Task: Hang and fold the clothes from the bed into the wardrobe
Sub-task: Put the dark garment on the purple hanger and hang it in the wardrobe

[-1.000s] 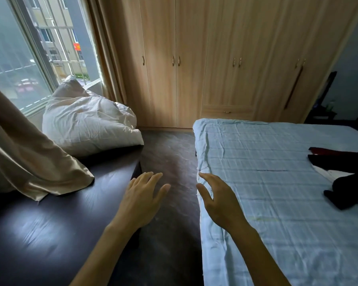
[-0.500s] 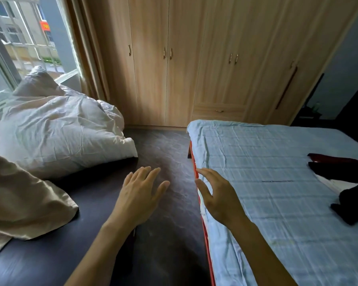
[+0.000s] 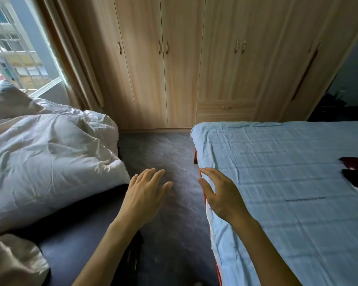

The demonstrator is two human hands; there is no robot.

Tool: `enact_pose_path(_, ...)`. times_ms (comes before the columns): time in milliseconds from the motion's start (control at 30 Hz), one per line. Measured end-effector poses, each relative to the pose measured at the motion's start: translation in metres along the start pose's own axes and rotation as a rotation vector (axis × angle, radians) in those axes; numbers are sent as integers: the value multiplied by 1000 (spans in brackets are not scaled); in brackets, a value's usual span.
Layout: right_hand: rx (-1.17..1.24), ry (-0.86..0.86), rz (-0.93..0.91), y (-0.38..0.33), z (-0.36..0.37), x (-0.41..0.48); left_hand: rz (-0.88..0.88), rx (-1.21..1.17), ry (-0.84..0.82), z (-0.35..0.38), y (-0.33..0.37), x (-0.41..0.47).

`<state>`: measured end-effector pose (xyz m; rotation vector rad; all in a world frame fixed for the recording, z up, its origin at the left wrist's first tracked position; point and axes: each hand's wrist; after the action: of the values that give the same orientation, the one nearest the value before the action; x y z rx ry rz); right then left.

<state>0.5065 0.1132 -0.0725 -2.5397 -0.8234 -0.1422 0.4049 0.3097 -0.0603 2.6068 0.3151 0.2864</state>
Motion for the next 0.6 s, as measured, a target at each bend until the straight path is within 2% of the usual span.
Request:
enact_pose_path(300, 12, -12, -10, 59, 7, 146, -55, 26, 24, 11, 2, 149)
enact_pose_path(600, -17, -84, -34, 81, 54, 285, -116, -40, -14, 26, -47, 284)
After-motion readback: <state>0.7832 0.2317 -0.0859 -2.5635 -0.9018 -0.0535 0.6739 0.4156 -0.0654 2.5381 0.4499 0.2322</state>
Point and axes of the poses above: each hand's wrist, its own x-axis towards the middle knuckle, its own z-axis out of the palm, y = z × x, and after that the axes turned 14 degrees about -x, right-handed
